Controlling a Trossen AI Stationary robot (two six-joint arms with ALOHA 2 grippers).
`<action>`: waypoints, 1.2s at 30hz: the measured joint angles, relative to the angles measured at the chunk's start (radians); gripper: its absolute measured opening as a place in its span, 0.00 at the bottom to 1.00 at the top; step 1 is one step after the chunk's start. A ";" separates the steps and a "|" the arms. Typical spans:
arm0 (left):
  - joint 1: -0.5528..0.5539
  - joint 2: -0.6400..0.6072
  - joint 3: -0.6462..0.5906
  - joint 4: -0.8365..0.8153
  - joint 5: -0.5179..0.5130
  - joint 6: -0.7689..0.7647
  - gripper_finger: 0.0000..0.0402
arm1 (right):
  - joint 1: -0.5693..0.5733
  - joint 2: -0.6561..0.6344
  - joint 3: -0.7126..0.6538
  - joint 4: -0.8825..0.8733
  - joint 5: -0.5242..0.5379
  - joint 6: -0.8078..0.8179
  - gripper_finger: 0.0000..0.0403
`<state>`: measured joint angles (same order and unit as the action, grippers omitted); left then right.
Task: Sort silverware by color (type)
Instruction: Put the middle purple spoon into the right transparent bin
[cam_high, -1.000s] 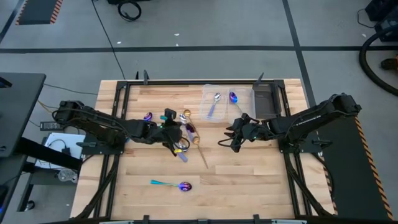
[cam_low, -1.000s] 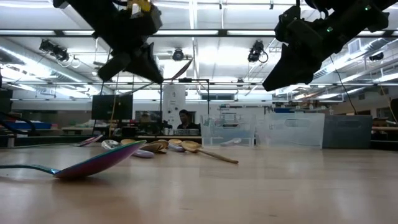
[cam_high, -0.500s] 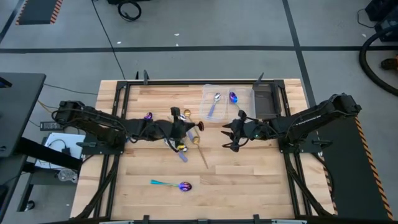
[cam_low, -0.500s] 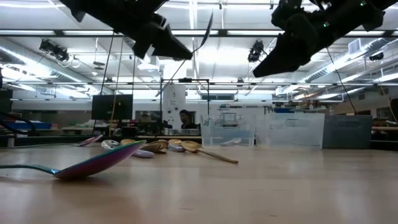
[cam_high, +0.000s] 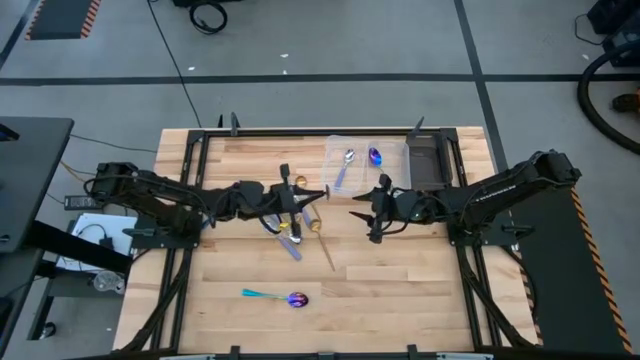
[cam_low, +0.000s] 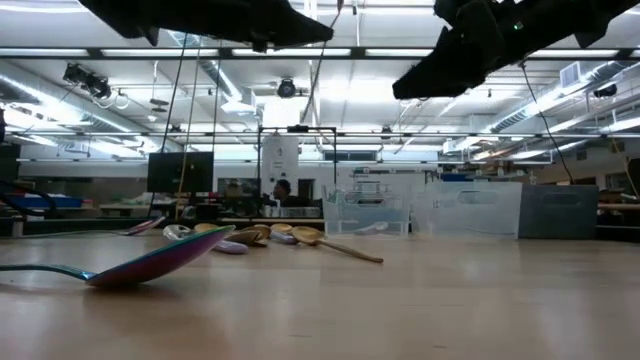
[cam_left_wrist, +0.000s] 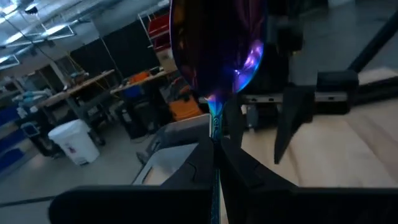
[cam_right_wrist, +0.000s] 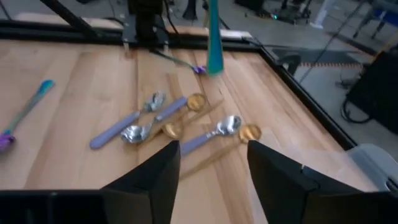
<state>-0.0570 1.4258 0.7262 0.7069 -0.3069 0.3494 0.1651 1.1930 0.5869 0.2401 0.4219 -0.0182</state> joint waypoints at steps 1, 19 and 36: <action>0.000 0.017 -0.001 0.030 0.000 -0.004 0.04 | -0.003 0.001 0.000 0.016 -0.005 -0.010 0.51; 0.017 0.353 0.000 0.679 0.007 -0.059 0.04 | -0.050 0.185 0.000 0.367 -0.016 -0.199 0.49; 0.014 0.365 0.011 0.679 0.004 -0.077 0.04 | -0.106 0.311 0.000 0.602 -0.029 -0.286 0.25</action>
<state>-0.0433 1.7905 0.7372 1.3857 -0.3029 0.2724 0.0593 1.5040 0.5873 0.8416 0.3927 -0.3040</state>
